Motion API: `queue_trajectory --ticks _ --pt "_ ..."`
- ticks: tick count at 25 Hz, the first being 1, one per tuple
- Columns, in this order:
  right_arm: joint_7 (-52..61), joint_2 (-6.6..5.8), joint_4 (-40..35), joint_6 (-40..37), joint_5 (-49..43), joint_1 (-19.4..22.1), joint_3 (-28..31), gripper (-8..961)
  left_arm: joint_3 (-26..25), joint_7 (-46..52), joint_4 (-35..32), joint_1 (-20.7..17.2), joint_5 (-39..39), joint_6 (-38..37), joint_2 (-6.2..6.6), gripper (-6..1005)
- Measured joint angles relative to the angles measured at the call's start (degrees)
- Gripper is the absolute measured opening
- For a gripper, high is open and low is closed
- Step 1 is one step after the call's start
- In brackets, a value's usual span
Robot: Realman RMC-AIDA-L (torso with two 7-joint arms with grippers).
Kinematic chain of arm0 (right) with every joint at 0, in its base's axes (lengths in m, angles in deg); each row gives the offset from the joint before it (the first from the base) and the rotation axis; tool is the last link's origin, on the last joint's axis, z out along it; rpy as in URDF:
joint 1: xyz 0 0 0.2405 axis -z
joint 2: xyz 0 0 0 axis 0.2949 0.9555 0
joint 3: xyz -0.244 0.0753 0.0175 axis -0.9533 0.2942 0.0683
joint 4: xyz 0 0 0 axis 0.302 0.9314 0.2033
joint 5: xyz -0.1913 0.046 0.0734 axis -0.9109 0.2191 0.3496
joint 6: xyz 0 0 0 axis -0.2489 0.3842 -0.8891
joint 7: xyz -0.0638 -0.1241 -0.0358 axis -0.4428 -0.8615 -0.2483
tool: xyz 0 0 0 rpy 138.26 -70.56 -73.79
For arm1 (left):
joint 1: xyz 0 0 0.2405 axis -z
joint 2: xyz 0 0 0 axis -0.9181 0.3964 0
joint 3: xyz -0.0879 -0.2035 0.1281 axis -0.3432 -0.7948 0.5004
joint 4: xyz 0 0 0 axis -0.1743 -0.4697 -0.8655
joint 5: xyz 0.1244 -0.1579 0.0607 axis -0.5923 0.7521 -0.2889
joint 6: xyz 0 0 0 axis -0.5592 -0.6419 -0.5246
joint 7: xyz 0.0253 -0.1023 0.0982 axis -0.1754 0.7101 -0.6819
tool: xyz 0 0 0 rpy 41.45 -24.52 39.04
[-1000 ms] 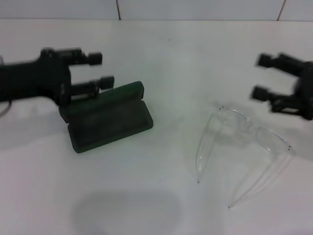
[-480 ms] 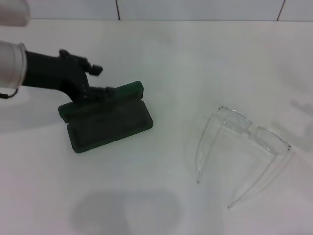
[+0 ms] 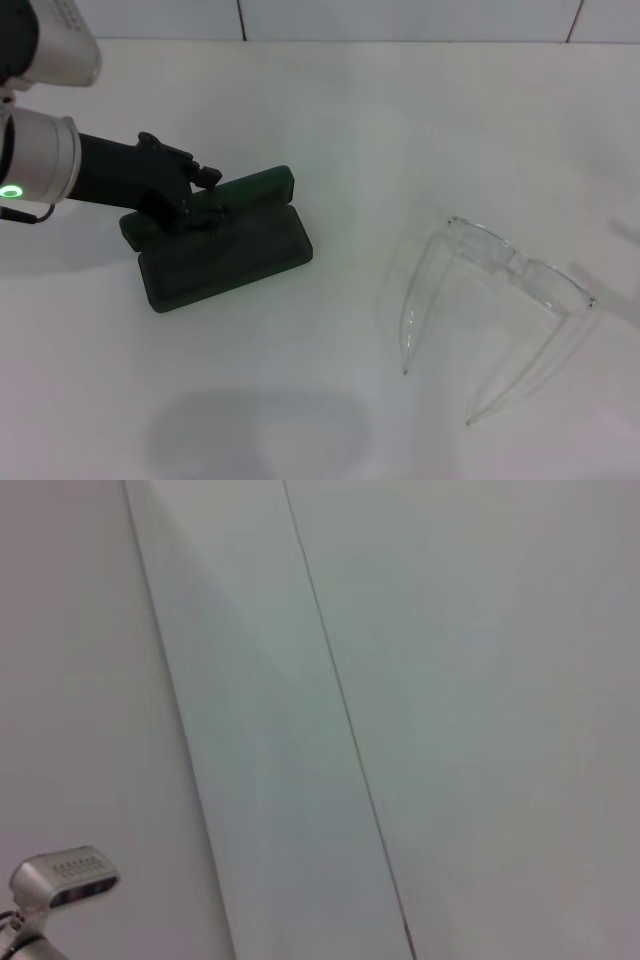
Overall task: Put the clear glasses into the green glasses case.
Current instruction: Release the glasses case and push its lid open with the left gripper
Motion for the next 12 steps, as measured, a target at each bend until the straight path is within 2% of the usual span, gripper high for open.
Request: queue_trajectory --ticks 12 --pt "-1.4 0.21 0.8 -0.6 0.0 0.1 0.1 874 2.1 0.3 1.3 -0.1 -0.7 3.4 -0.05 455"
